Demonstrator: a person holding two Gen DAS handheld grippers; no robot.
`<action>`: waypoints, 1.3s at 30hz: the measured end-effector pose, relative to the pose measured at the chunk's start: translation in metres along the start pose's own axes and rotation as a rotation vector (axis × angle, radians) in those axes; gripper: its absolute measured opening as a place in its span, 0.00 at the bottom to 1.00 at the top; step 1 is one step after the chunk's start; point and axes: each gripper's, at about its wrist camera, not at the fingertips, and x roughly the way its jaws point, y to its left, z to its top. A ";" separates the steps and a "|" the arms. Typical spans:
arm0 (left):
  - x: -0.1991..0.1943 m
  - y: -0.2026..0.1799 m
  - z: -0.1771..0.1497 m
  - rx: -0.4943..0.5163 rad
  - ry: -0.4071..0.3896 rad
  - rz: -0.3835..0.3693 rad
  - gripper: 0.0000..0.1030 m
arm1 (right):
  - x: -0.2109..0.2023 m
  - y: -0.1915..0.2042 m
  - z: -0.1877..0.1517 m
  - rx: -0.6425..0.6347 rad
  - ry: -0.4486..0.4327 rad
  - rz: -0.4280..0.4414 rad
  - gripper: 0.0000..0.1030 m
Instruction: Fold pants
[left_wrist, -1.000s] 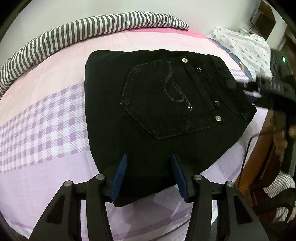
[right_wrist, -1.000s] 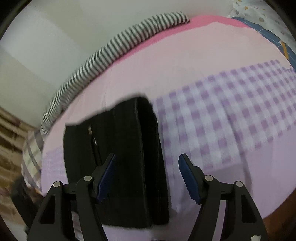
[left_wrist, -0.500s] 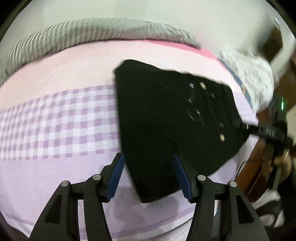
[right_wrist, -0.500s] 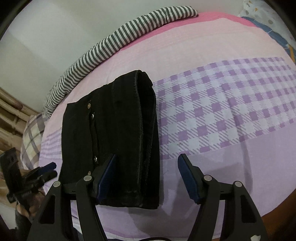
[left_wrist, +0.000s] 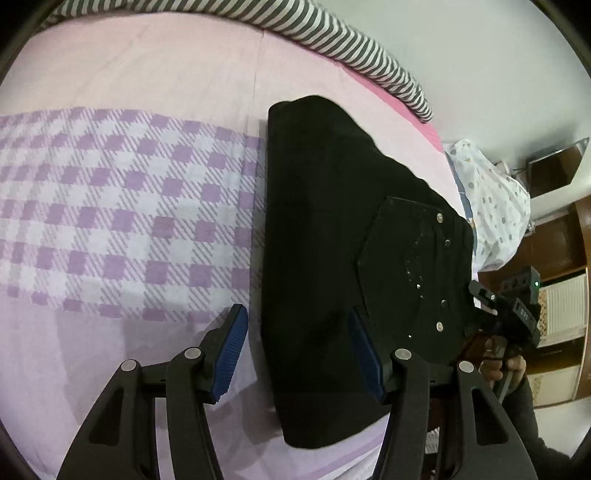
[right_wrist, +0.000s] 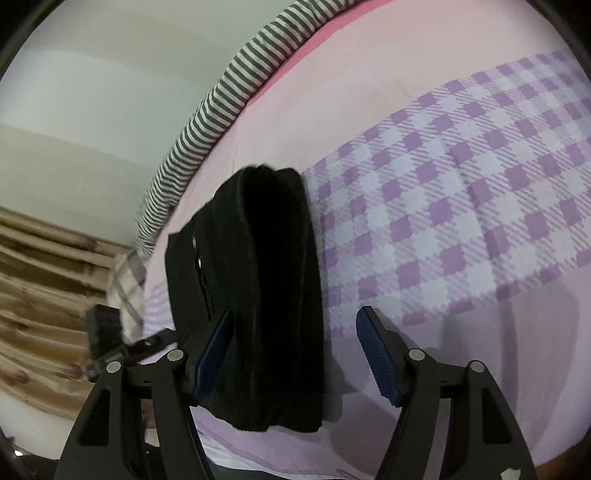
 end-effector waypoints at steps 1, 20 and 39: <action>0.000 0.000 0.000 -0.001 -0.006 -0.012 0.56 | 0.000 -0.001 0.003 -0.002 0.009 0.009 0.63; 0.024 -0.039 0.016 0.199 -0.056 -0.010 0.81 | 0.047 0.010 0.021 -0.023 0.173 0.154 0.46; 0.006 -0.002 0.013 0.044 -0.080 -0.072 0.42 | 0.049 0.009 0.007 0.045 0.078 0.116 0.38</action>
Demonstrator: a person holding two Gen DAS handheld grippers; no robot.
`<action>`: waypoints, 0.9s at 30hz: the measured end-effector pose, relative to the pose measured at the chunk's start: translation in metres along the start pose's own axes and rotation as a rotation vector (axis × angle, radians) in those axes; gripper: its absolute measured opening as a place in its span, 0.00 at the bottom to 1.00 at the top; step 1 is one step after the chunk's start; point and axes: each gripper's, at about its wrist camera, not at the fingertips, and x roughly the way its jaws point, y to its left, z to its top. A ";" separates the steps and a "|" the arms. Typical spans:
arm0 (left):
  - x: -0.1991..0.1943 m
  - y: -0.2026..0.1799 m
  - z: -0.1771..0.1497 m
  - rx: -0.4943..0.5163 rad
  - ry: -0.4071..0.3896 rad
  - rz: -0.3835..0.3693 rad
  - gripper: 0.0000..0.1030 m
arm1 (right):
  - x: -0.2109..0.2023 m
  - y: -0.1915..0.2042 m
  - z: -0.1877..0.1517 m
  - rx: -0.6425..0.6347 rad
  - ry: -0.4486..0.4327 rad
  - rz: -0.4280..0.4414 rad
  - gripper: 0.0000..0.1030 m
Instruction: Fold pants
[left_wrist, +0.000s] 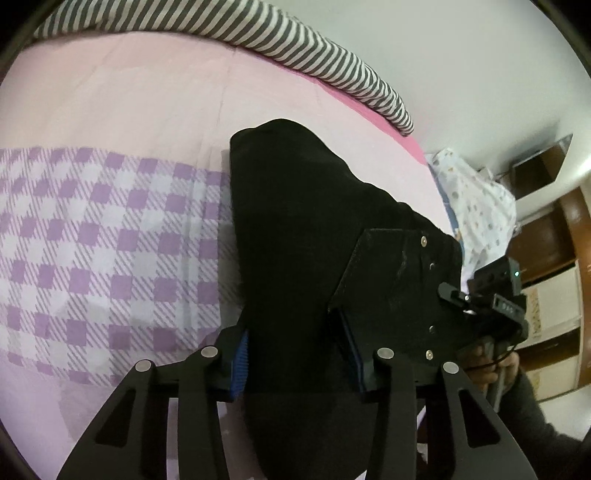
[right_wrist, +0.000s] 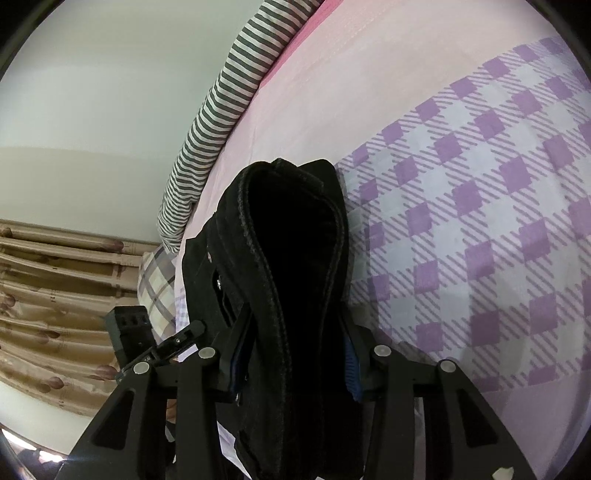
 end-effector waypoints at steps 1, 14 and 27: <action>0.001 0.003 0.001 -0.003 0.006 -0.010 0.43 | 0.000 0.000 0.000 -0.003 0.000 -0.001 0.38; 0.005 0.023 0.012 -0.078 0.037 -0.123 0.41 | 0.004 0.003 0.002 -0.035 0.004 -0.022 0.36; -0.005 -0.033 0.007 0.053 0.013 0.120 0.22 | -0.008 0.035 -0.015 -0.051 -0.091 -0.110 0.19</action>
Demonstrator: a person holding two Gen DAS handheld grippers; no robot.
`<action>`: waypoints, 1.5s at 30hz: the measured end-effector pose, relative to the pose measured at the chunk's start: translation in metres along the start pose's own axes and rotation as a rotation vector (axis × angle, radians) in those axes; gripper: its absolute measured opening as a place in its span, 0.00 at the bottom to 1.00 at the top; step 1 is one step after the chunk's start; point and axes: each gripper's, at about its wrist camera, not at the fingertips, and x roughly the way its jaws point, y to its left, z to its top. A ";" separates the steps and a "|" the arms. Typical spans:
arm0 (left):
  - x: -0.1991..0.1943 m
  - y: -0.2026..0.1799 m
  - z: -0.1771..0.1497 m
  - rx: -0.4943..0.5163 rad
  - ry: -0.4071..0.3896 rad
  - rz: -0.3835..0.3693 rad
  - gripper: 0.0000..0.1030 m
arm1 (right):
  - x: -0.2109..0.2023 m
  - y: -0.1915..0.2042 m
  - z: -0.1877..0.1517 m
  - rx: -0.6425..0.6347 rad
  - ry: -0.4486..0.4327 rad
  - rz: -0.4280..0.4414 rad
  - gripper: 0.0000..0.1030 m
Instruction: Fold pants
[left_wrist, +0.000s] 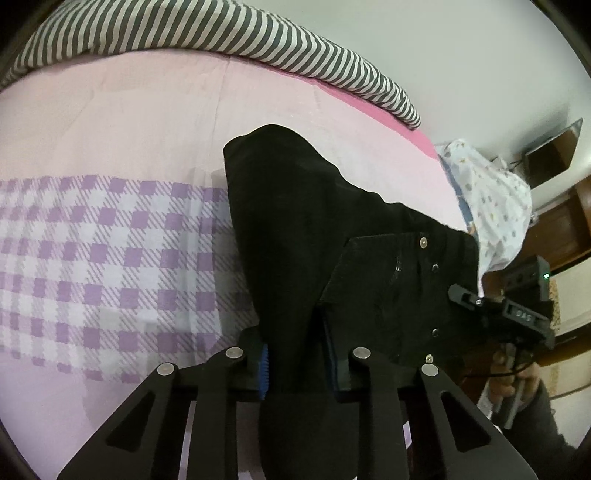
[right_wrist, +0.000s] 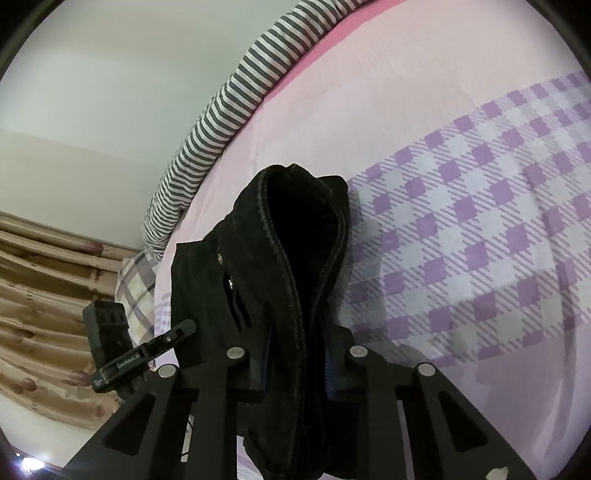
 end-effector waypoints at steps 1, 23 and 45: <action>-0.002 -0.003 0.000 0.009 0.001 0.014 0.22 | -0.001 0.003 -0.001 -0.002 -0.002 0.001 0.19; -0.084 0.038 -0.014 0.060 -0.074 0.159 0.19 | 0.061 0.099 -0.007 -0.112 0.076 0.030 0.18; -0.135 0.165 0.050 -0.053 -0.152 0.248 0.19 | 0.192 0.196 0.029 -0.182 0.183 0.079 0.18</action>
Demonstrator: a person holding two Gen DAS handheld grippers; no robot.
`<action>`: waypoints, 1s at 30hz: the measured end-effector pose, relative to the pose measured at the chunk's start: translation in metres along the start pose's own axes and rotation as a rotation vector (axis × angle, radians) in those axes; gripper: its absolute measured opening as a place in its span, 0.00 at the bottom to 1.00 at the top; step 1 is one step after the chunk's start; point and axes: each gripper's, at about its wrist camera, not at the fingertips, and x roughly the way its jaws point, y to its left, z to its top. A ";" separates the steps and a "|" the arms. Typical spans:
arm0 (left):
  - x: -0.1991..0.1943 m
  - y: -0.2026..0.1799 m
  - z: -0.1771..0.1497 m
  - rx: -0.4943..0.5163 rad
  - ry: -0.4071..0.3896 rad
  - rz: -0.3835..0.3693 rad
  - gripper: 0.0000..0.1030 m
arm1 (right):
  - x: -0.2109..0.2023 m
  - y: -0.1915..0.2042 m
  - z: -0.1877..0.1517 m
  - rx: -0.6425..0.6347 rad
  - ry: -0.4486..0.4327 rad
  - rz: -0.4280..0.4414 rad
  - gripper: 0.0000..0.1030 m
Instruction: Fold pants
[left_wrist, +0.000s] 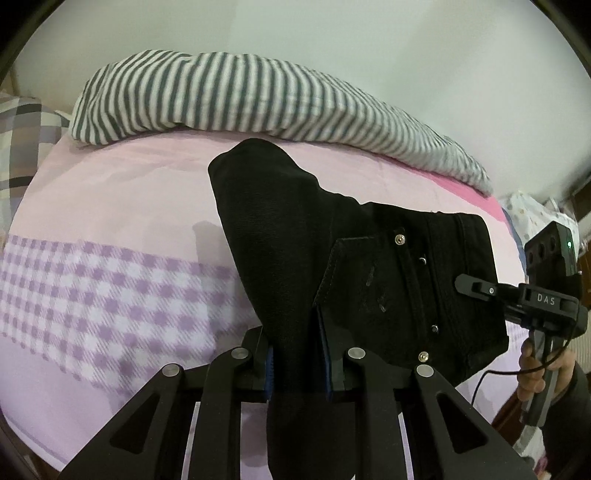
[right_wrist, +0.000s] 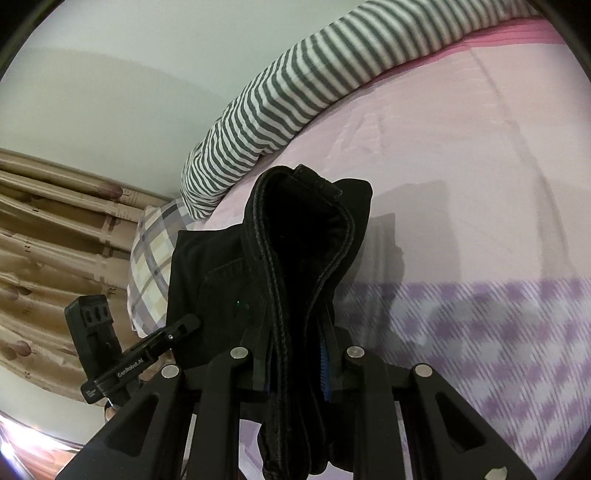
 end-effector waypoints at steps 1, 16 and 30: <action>0.002 0.006 0.005 -0.007 -0.001 0.005 0.19 | 0.005 0.002 0.003 -0.002 0.003 0.001 0.18; 0.037 0.058 0.040 -0.063 0.018 0.024 0.20 | 0.050 0.002 0.044 0.007 0.028 0.011 0.18; 0.054 0.074 0.017 -0.152 0.013 0.092 0.43 | 0.051 0.005 0.017 -0.168 -0.044 -0.280 0.49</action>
